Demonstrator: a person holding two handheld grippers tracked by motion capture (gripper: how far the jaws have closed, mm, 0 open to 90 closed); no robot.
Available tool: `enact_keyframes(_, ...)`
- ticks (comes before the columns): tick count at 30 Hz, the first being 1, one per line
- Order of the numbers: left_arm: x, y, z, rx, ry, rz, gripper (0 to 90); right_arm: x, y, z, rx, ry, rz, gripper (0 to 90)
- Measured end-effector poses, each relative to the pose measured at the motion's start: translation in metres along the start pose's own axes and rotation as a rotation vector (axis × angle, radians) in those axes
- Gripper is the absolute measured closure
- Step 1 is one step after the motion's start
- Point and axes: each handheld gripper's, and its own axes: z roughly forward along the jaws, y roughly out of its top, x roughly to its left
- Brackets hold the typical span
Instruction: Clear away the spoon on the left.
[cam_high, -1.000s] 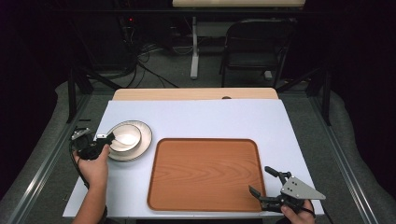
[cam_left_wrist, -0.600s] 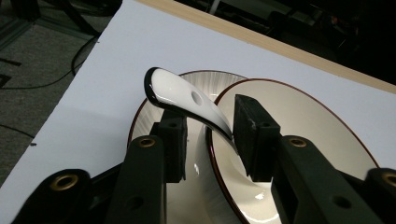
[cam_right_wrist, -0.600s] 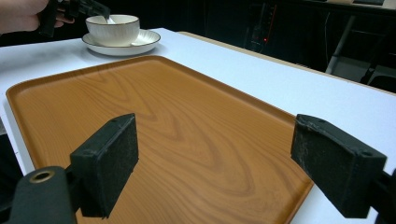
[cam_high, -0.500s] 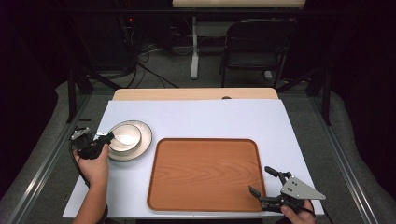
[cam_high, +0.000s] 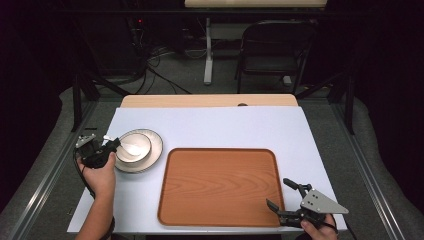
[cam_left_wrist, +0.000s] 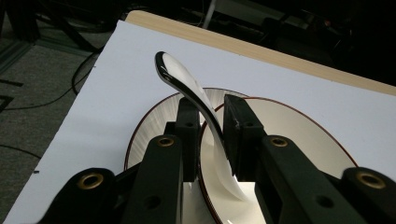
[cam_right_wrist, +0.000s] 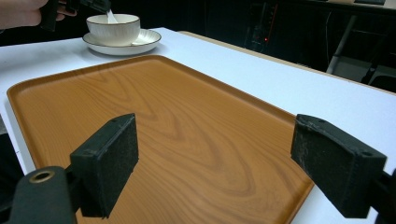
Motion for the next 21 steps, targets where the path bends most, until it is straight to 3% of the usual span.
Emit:
enact_keyframes(8, -0.004, 0.004, -0.002, -0.003, -0.029, 0.007, 81.8, 0.000, 0.000, 0.000, 0.000, 0.001, -0.001, 14.4)
enact_keyframes(12, -0.011, 0.006, -0.003, -0.007, -0.059, 0.032, 85.2, 0.000, 0.000, 0.000, 0.001, 0.002, -0.001, 14.4)
enact_keyframes(16, -0.017, 0.007, -0.003, 0.000, -0.061, 0.062, 85.8, 0.000, 0.000, 0.000, 0.000, 0.001, -0.002, 14.4)
enact_keyframes(21, -0.019, 0.007, -0.003, 0.004, -0.057, 0.071, 85.8, 0.000, 0.000, 0.000, 0.000, 0.002, -0.001, 14.4)
